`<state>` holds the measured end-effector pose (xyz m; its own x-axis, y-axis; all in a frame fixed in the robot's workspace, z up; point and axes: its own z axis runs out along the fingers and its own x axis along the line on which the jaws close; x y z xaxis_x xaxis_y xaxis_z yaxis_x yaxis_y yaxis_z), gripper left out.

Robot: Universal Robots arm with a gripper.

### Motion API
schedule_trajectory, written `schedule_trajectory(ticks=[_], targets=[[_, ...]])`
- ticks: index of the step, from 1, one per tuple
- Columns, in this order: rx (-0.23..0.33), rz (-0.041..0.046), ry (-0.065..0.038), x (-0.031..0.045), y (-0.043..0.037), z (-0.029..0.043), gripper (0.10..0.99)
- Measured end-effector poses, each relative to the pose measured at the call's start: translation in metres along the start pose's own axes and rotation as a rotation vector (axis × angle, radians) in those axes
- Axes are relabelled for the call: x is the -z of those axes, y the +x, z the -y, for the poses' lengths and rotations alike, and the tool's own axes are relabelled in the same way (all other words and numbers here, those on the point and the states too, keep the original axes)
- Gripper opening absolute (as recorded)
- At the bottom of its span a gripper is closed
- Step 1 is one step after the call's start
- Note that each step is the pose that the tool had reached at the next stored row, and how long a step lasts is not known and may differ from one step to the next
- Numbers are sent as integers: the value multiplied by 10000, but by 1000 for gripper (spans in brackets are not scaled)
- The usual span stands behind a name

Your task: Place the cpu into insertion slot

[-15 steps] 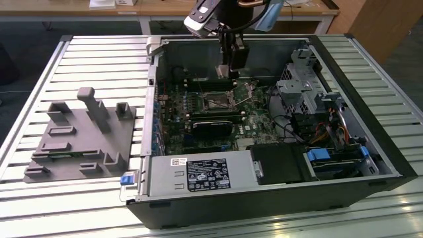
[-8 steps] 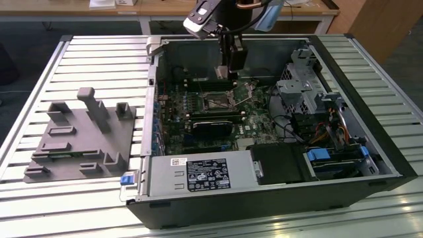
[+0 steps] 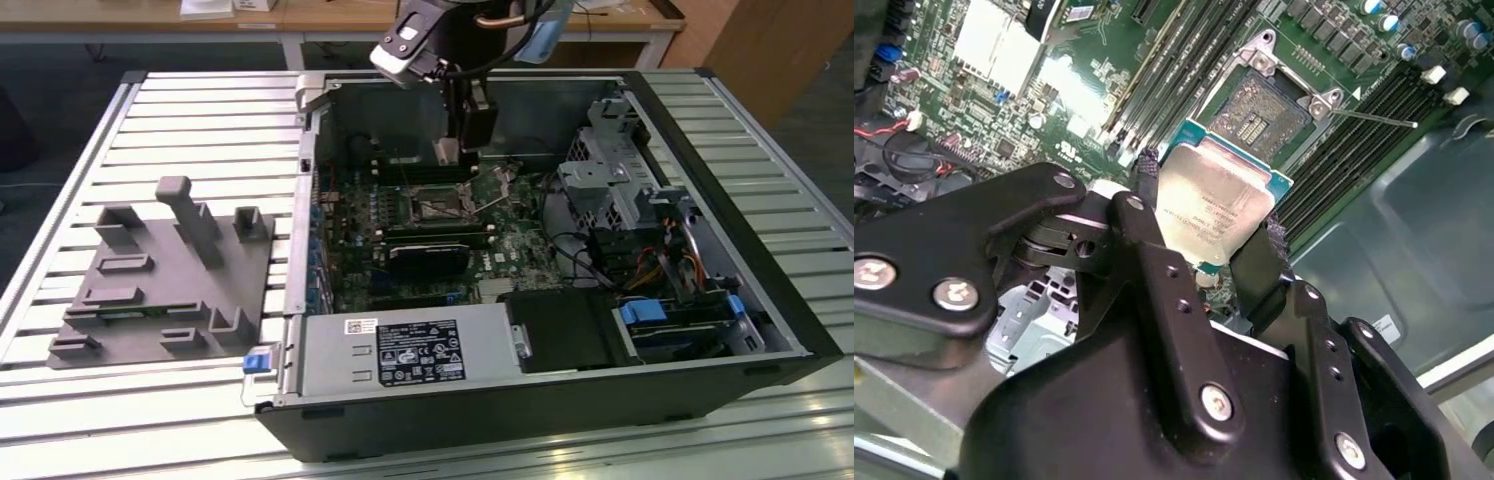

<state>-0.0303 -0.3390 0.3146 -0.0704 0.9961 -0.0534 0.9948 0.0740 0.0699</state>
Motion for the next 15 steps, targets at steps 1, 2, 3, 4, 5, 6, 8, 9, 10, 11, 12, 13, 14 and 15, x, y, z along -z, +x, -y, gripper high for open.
schedule_trajectory(ticks=[1,2,3,4,5,6,8,9,10,11,12,13,14,15], targets=[[0,0,-1,-8,0,1,537],[0,4,1,-12,1,1,537],[1,10,0,-15,1,1,537],[1,9,-5,-19,1,1,537],[0,9,-7,-26,1,2,537],[0,11,-11,-33,2,2,537],[-4,12,-14,-49,3,3,537],[-6,11,-15,-57,4,4,537],[-8,13,-13,-63,5,4,537],[-10,13,-13,-69,7,5,537],[-14,13,-14,-75,9,5,537],[-16,12,-14,-81,14,6,537],[-20,12,-14,-86,23,5,537],[-25,12,-14,-92,35,4,537]])
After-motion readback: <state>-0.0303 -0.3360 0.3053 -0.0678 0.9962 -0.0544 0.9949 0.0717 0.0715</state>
